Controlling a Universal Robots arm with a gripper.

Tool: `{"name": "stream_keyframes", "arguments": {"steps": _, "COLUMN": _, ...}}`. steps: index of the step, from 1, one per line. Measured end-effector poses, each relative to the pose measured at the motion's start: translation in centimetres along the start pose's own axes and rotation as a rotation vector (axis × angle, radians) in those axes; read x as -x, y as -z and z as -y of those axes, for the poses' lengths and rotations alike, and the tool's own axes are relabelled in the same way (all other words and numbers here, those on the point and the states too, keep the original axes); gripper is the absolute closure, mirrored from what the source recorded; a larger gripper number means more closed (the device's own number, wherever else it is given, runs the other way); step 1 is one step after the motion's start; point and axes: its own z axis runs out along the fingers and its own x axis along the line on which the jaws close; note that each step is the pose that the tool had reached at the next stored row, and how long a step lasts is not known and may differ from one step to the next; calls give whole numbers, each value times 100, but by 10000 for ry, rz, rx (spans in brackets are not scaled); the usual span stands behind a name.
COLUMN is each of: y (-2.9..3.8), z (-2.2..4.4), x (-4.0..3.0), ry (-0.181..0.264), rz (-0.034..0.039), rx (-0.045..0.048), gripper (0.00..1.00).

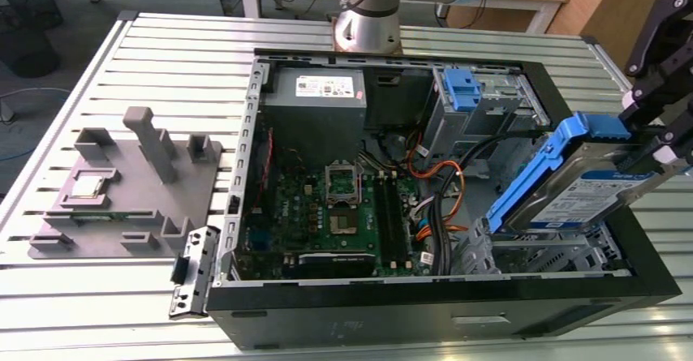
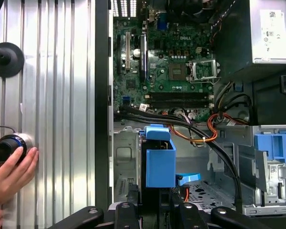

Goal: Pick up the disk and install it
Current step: 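Insert the disk into the insertion slot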

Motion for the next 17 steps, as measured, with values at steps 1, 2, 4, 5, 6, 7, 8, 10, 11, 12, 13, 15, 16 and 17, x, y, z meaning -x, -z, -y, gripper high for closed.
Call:
{"name": "stream_keyframes", "arguments": {"steps": 1, "y": -4, "z": 13, "x": 0, "ry": 0, "rz": -2, "rx": 1, "gripper": 65}}
{"name": "stream_keyframes", "arguments": {"steps": 2, "y": -9, "z": 24, "x": 0, "ry": 0, "rz": 0, "rx": 2, "gripper": 65}}
{"name": "stream_keyframes", "arguments": {"steps": 4, "y": -30, "z": 42, "x": 0, "ry": -1, "rz": -2, "rx": 4, "gripper": 65}}
{"name": "stream_keyframes", "arguments": {"steps": 5, "y": -42, "z": 45, "x": 0, "ry": -1, "rz": -3, "rx": 6, "gripper": 65}}
{"name": "stream_keyframes", "arguments": {"steps": 6, "y": -53, "z": 45, "x": 0, "ry": -2, "rz": -1, "rx": 6, "gripper": 65}}
{"name": "stream_keyframes", "arguments": {"steps": 7, "y": -61, "z": 46, "x": 2, "ry": -2, "rz": 0, "rx": 6, "gripper": 65}}
{"name": "stream_keyframes", "arguments": {"steps": 8, "y": -66, "z": 46, "x": 6, "ry": -2, "rz": 0, "rx": 6, "gripper": 65}}
{"name": "stream_keyframes", "arguments": {"steps": 10, "y": -76, "z": 47, "x": 12, "ry": -1, "rz": 0, "rx": 6, "gripper": 65}}
{"name": "stream_keyframes", "arguments": {"steps": 11, "y": -82, "z": 48, "x": 14, "ry": -1, "rz": 1, "rx": 6, "gripper": 65}}
{"name": "stream_keyframes", "arguments": {"steps": 12, "y": -87, "z": 48, "x": 16, "ry": -1, "rz": 0, "rx": 6, "gripper": 65}}
{"name": "stream_keyframes", "arguments": {"steps": 13, "y": -92, "z": 48, "x": 19, "ry": -1, "rz": -1, "rx": 6, "gripper": 65}}
{"name": "stream_keyframes", "arguments": {"steps": 15, "y": -102, "z": 48, "x": 26, "ry": 0, "rz": 0, "rx": 6, "gripper": 65}}
{"name": "stream_keyframes", "arguments": {"steps": 16, "y": -106, "z": 48, "x": 28, "ry": -1, "rz": 0, "rx": 6, "gripper": 65}}
{"name": "stream_keyframes", "arguments": {"steps": 17, "y": -111, "z": 49, "x": 30, "ry": -1, "rz": 1, "rx": 6, "gripper": 65}}
